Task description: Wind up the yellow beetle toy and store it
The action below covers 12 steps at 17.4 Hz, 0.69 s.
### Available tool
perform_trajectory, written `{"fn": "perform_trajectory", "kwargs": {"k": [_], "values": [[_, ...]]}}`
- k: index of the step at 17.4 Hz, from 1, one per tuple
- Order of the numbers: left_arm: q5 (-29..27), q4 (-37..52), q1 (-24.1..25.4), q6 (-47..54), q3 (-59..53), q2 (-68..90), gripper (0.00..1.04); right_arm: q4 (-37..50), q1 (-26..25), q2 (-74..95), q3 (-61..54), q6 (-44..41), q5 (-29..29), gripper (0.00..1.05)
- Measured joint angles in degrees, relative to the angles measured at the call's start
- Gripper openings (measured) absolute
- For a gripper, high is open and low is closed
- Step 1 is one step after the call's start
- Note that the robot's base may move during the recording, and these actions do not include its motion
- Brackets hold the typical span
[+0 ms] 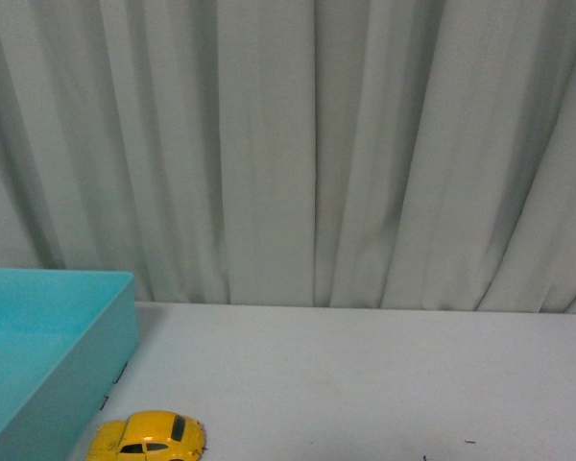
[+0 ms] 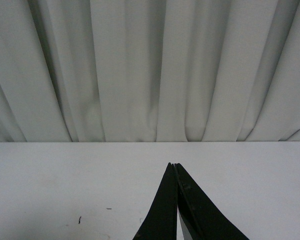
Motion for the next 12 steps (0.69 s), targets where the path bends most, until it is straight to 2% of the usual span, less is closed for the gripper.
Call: {"fn": "perform_trajectory", "kwargs": {"k": [7, 9, 12], "values": [[0.0, 0.0, 0.0, 0.0, 0.0, 0.0, 0.98, -4.96, 0.0, -4.83, 0.0, 0.02, 0.0, 0.02], [-0.02, 0.0, 0.0, 0.0, 0.0, 0.0, 0.98, -14.82, 0.0, -11.63, 0.04, 0.02, 0.0, 0.02], [-0.04, 0.04, 0.0, -0.02, 0.0, 0.0, 0.98, -15.34, 0.0, -14.36, 0.04, 0.02, 0.07, 0.02]]}}
